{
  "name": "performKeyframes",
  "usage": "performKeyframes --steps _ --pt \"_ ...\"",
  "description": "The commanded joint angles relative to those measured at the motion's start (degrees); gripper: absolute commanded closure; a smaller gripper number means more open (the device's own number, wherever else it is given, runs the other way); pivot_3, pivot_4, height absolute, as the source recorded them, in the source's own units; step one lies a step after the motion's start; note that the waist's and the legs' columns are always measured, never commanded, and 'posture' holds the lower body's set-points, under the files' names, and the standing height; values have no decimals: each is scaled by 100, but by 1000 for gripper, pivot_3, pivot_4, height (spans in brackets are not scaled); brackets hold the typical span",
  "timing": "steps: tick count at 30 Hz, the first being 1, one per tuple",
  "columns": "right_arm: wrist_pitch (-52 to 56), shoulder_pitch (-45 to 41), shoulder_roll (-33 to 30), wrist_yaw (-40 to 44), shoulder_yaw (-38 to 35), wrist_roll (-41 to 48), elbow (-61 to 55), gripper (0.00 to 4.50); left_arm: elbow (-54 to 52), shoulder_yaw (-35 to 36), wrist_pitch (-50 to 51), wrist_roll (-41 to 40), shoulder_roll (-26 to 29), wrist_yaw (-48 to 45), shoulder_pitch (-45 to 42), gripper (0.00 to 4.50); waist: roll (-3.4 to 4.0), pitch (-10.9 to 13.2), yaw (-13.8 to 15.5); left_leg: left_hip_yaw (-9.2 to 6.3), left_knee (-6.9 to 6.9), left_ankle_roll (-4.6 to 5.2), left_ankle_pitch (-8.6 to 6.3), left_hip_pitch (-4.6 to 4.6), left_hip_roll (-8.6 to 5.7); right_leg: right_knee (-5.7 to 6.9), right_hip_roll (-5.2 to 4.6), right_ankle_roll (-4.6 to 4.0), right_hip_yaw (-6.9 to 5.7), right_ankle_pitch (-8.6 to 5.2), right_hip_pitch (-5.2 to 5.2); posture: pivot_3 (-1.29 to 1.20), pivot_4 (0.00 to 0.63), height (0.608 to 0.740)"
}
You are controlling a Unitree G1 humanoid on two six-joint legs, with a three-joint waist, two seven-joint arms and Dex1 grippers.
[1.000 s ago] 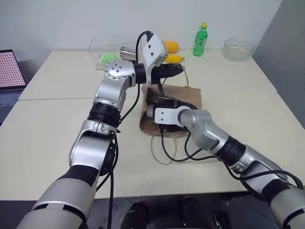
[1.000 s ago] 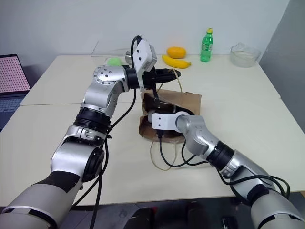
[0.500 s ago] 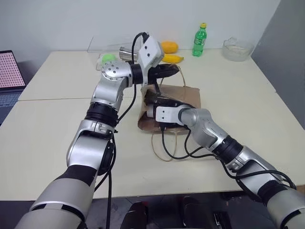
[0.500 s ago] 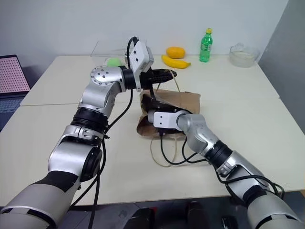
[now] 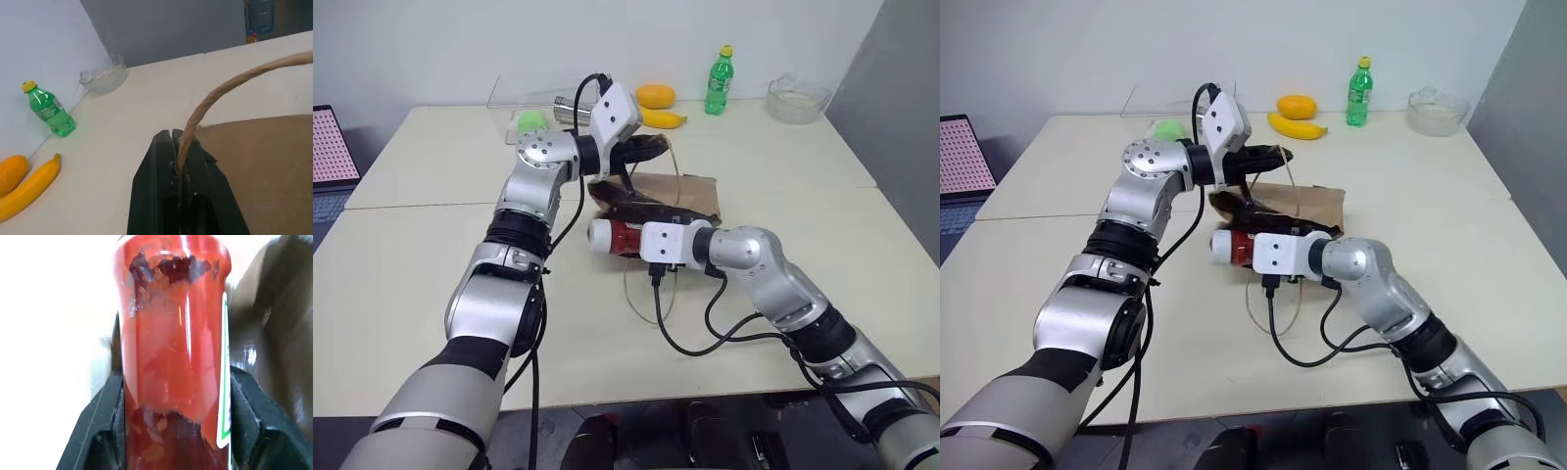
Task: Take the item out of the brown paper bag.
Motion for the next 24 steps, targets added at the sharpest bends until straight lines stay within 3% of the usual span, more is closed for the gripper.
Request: performKeyframes --steps 1,4,8,17,20,24 --pt "71 56 96 280 -726 1020 -600 2345 -16 55 -111 28 -3 77 -254 4500 0 0 2 -2 0 0 0 0 0 0 0 0 -1 0 2 0 150 740" --pt "91 61 95 400 -948 1470 -806 2345 40 48 -122 57 -35 112 -290 4500 0 0 3 -1 1 1 0 0 0 0 0 0 0 0 2 0 150 740" --pt "953 -162 211 250 -1531 2377 -1306 2345 182 29 -159 134 -77 225 -359 4500 0 0 3 -2 0 2 -1 1 0 1 0 0 -1 0 2 0 150 740" --pt "2354 -428 -275 -882 -3786 3865 -1749 2346 227 56 -157 192 -84 323 -370 4500 0 0 31 -2 0 18 -10 -2 -2 0 -3 0 0 0 2 0 150 740" --pt "1981 140 -1270 -860 -4070 3182 -1470 2346 247 65 -157 203 -70 348 -371 4500 0 0 66 0 -2 21 -12 -3 -3 -2 -4 0 0 0 2 0 150 740" --pt "877 1176 -2561 -842 -3513 1788 -469 2346 294 69 -164 204 -82 374 -425 4500 -1 1 131 13 -1 26 -14 -4 -5 -9 -5 1 4 -1 4 0 150 740"
